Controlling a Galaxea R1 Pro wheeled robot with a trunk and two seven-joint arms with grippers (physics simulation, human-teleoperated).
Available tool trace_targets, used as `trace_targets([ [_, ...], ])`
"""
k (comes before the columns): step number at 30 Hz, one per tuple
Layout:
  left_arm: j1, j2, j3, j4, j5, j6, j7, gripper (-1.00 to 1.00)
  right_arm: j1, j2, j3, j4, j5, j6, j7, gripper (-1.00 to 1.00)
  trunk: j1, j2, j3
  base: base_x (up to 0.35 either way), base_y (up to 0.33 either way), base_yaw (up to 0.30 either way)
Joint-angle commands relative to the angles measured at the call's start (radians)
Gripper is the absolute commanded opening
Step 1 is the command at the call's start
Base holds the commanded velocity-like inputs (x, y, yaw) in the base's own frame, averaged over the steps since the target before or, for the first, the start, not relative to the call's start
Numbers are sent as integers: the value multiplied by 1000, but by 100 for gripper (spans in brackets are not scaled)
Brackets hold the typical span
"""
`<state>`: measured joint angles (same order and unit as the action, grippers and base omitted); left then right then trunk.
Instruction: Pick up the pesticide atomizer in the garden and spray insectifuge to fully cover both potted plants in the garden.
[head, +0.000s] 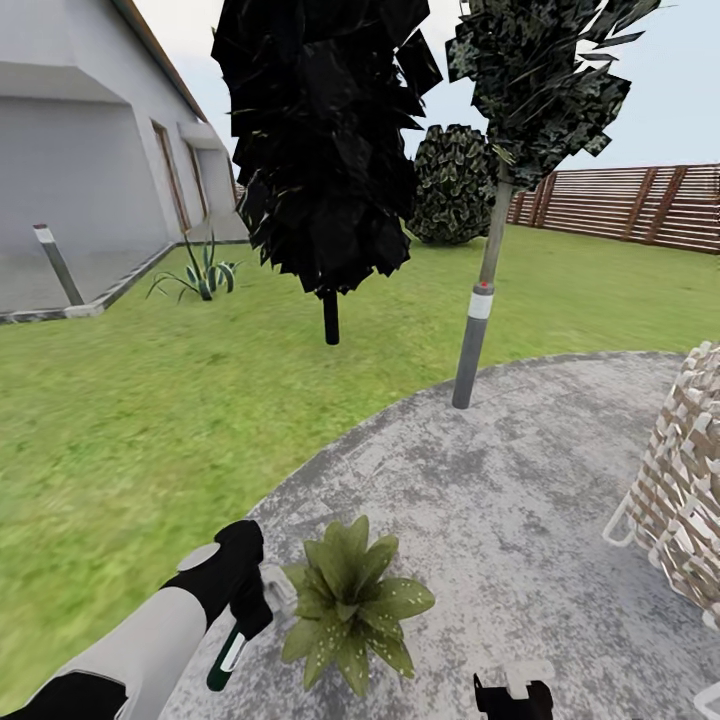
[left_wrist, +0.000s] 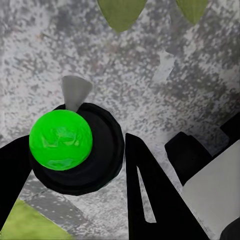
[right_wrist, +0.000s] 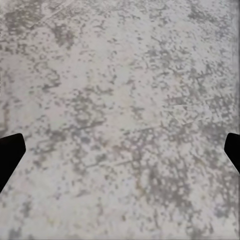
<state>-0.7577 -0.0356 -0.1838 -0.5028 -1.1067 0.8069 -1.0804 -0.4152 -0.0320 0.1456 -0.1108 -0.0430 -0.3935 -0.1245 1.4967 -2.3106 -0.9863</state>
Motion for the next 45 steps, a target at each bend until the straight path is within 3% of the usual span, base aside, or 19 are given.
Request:
trace_targets([
  [1,0,1,-1,-1,-8,6,-9,-100,-1,0,9,0,-4,-2,-4,100,0,0,-1,3,3,-30],
  [5,1,21,-1,5,-11,6,-9,-100,0,-2,9,1,-3,-3,-3,100,0,0,-1,1,0,-6],
  [17,4,17,-9,8,-13,5,-8,-100,0,-5,8,2,-3,-2,-4,100,0,0,-1,-126,1,0],
  [23,32,17,-8,13,0,3,101,-100,0,-4,8,2,-3,-2,-4,100,0,0,-1,-116,56,0],
  [39,40,18,2,25,3,-5,114,-100,0,-2,9,2,-2,-2,-4,100,0,0,-1,-1,1,0],
  [45,40,13,3,20,6,-14,202,-100,0,-3,9,2,-2,-2,-4,100,0,0,-1,0,0,0],
])
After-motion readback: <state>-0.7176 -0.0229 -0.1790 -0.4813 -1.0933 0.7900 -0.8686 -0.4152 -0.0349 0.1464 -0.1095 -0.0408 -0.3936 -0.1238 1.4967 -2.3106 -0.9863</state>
